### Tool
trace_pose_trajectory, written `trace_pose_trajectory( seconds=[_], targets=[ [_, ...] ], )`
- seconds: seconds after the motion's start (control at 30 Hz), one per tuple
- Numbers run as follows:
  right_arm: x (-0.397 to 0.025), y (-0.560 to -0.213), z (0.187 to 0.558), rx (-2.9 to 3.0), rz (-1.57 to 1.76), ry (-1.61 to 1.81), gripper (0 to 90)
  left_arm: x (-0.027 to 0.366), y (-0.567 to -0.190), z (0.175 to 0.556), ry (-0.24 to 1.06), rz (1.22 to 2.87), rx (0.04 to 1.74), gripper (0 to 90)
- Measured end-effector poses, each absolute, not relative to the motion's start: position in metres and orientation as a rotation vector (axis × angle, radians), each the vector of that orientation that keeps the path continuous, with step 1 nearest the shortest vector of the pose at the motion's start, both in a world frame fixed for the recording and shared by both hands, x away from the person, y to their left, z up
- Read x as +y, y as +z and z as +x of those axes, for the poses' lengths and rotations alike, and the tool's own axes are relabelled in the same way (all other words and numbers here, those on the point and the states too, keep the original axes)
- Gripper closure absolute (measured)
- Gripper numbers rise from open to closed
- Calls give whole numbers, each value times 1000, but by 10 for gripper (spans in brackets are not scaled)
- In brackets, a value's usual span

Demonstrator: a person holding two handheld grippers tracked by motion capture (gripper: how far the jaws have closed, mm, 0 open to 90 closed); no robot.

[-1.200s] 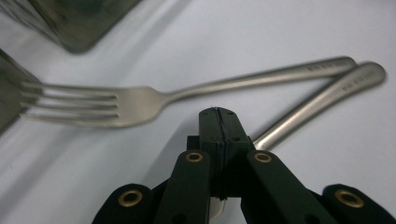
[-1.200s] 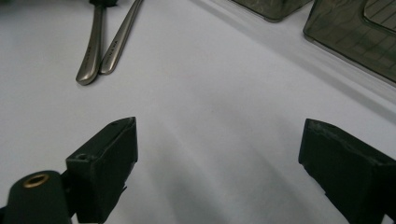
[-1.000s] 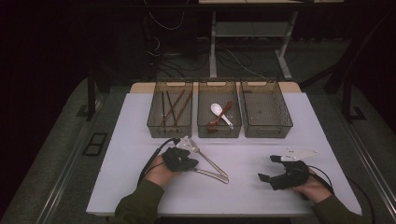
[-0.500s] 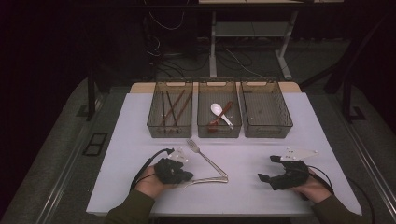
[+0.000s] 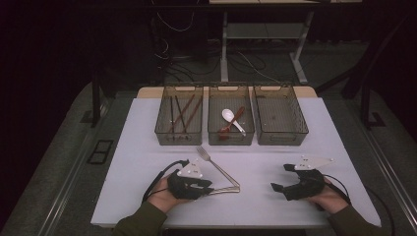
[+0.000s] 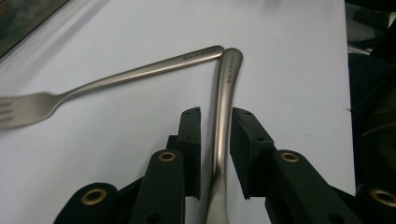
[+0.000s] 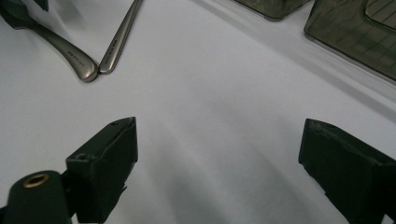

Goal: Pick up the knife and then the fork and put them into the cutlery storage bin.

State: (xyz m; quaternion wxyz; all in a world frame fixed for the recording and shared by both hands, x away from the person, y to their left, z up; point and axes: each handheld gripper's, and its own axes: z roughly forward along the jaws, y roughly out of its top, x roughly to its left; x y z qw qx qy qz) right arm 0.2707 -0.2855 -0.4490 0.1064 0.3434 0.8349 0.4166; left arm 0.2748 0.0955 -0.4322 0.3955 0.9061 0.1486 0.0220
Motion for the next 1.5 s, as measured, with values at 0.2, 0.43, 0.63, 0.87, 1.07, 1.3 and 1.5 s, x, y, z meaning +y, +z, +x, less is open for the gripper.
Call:
trace_pose_trajectory(
  seconds=[0.2, 0.43, 0.63, 0.87, 1.07, 1.3, 1.5],
  targets=[
    [-286, -449, 270, 2457, 1013, 1228, 118, 86, -441, 275, 46, 2350, 348, 726],
    [-285, -449, 270, 2458, 1012, 1229, 118, 88, -447, 274, 50, 2347, 343, 764],
    [-285, -449, 270, 2463, 1008, 1229, 117, 89, -449, 275, 41, 2338, 325, 784],
    [-285, -449, 270, 2461, 1014, 1229, 118, 90, -448, 277, 22, 2333, 311, 794],
    [-286, -449, 271, 2465, 1010, 1233, 117, 96, -441, 279, -54, 2257, 318, 820],
    [-286, -449, 270, 2469, 1011, 1230, 117, 93, -439, 275, -34, 2284, 267, 822],
    [-287, -449, 271, 2464, 1007, 1233, 117, 90, -439, 269, -27, 2308, 232, 819]
  ],
)
